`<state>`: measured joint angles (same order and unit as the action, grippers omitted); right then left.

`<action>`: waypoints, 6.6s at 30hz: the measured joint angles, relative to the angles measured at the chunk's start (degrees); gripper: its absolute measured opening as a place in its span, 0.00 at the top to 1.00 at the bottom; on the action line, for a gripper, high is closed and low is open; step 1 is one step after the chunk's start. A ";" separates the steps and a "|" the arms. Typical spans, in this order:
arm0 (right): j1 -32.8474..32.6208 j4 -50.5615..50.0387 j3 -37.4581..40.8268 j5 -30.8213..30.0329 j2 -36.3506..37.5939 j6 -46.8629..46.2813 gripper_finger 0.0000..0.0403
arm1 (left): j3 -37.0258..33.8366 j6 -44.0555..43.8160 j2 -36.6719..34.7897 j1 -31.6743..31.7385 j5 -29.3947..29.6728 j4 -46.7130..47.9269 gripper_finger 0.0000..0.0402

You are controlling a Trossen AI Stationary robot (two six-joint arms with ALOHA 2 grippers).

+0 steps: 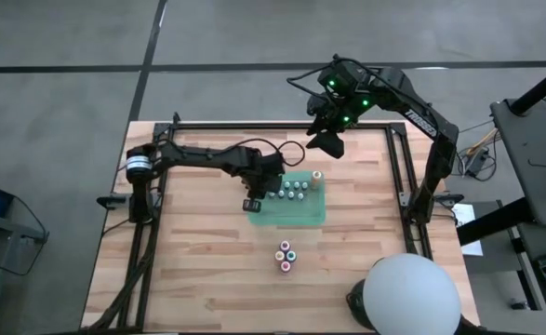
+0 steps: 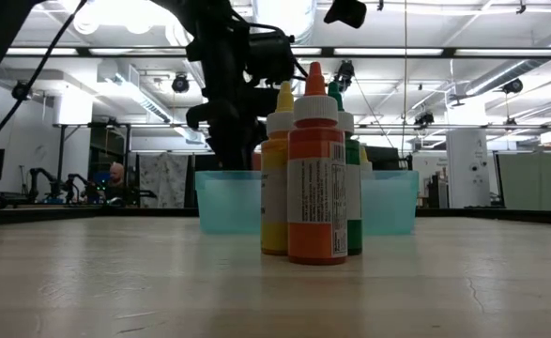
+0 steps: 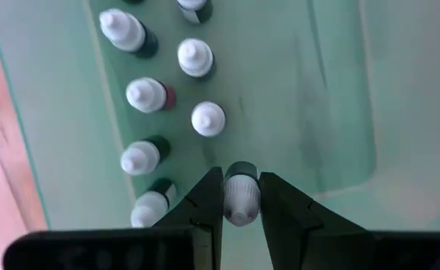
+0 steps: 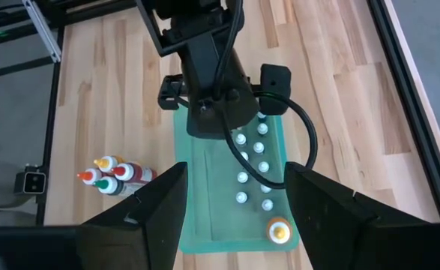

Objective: Pick & Place food coloring
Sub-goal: Put the small green food coloring bottle into the green container, then put the big red food coloring bottle into the green container

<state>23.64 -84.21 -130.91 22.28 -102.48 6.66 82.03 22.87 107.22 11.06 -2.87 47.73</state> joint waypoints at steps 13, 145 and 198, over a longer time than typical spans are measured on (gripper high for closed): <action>0.04 0.09 0.30 -0.02 -0.02 0.00 0.47 | -2.79 0.98 -0.09 0.09 0.13 -3.71 0.88; -5.37 -5.72 0.54 -1.27 0.70 -0.68 0.47 | 2.96 -12.78 -21.38 1.10 -2.86 6.54 0.73; -27.65 5.14 5.37 -7.65 -8.42 -16.81 0.47 | -15.90 -21.77 -50.38 -5.33 -10.71 -12.03 0.73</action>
<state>-4.02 -79.06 -125.54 14.63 -110.90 -10.15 66.13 1.11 56.84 5.74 -13.59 35.70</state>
